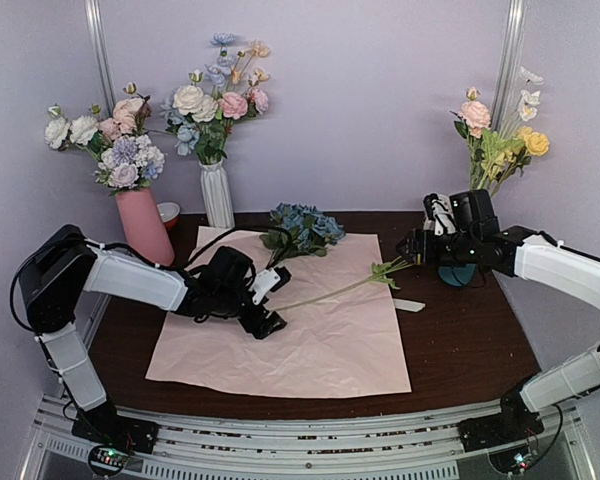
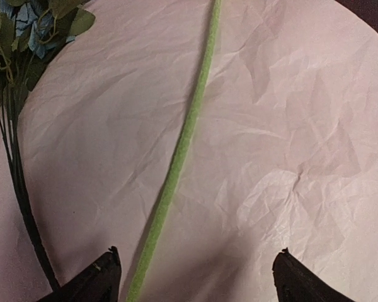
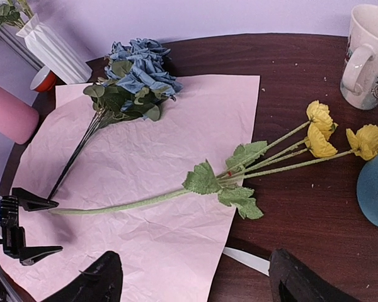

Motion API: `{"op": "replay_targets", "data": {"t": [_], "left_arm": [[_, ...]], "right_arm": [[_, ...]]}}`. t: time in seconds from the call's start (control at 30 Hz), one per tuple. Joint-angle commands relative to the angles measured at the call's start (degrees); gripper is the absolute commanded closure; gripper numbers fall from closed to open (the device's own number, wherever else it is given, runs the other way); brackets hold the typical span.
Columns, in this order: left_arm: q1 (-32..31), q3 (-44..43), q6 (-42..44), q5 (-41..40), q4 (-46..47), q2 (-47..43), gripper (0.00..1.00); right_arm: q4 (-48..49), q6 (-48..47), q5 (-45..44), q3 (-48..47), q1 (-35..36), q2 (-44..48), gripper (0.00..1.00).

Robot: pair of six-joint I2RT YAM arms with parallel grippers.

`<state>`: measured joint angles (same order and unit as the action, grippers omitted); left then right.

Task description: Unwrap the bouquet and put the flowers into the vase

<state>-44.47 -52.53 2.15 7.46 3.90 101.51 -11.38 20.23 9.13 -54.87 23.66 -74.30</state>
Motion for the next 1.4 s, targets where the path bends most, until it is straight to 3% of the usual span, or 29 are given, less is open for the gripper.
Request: {"op": "replay_targets", "data": {"t": [0.0,0.57,0.9,1.17,1.37], "left_arm": [[0.3,-2.6,2.4,0.7,0.0,2.4,0.14],[2.4,-7.1,2.8,-3.6,-0.9,7.2,0.24],[4.2,-8.5,6.7,4.8,-1.4,8.6,0.28],[4.6,-11.3,7.5,7.0,-0.6,12.5,0.47],[4.7,-10.9,7.2,7.4,1.1,12.9,0.84]], "right_arm": [[3.1,1.1,1.2,2.3,0.2,1.7,0.18],[5.5,1.8,4.0,4.3,0.2,1.4,0.18],[6.0,2.1,4.4,5.1,0.2,0.9,0.18],[5.9,2.3,4.8,5.1,0.2,0.9,0.18],[6.0,2.3,4.7,5.4,0.2,0.7,0.18]]}}
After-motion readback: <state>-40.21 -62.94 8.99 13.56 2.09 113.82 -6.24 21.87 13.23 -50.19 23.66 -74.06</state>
